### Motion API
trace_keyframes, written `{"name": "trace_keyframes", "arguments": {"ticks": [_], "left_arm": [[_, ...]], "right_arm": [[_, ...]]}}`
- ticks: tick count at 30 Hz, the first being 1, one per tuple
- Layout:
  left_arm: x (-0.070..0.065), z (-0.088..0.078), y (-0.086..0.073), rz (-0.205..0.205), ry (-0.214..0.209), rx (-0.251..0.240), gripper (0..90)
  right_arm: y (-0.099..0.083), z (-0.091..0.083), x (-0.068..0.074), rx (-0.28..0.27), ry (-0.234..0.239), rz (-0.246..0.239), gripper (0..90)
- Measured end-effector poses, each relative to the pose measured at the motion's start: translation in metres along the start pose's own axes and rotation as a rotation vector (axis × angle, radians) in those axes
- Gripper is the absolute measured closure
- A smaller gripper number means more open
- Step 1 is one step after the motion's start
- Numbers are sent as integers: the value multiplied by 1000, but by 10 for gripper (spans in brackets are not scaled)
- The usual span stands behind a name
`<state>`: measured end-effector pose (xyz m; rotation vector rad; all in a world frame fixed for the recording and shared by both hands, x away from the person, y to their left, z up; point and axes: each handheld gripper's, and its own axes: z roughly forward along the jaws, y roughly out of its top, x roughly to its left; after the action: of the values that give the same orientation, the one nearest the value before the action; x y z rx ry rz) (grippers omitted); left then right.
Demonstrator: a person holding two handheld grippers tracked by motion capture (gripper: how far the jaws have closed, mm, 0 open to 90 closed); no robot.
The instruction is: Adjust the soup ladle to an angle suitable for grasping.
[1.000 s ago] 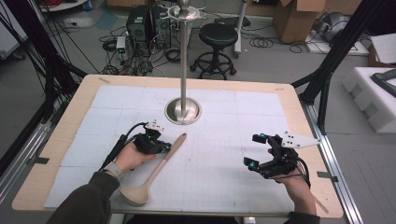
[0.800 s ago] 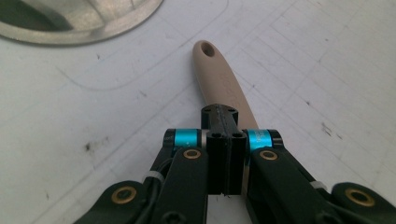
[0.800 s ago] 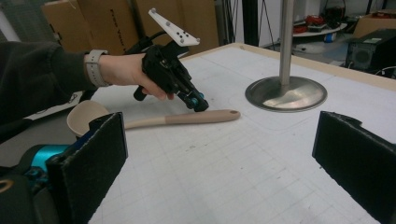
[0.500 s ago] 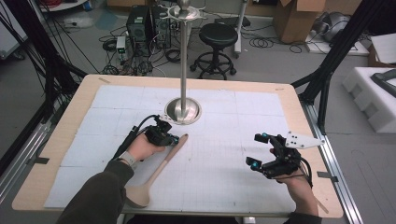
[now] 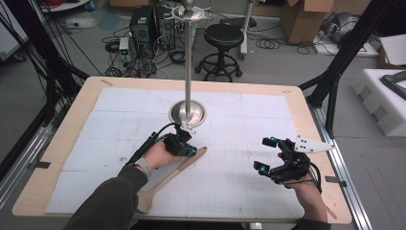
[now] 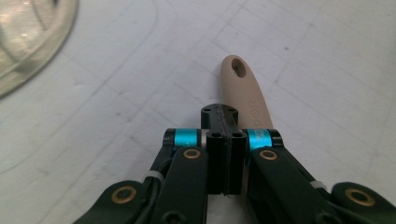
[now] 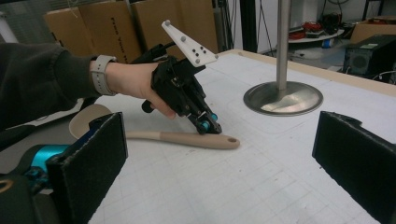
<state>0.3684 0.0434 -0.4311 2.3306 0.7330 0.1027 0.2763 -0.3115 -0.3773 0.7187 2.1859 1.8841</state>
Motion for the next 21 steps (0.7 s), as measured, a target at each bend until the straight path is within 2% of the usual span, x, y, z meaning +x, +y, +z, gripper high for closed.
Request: {"name": "trace_keyframes", "arguments": {"ticks": [12, 21], "left_arm": [[-25, 8, 7, 56, -57, 30, 898], [-48, 13, 9, 122, -114, 48, 898]], "right_arm": [[0, -1, 0, 0, -3, -3, 22], [0, -2, 0, -1, -3, 3, 22]]}}
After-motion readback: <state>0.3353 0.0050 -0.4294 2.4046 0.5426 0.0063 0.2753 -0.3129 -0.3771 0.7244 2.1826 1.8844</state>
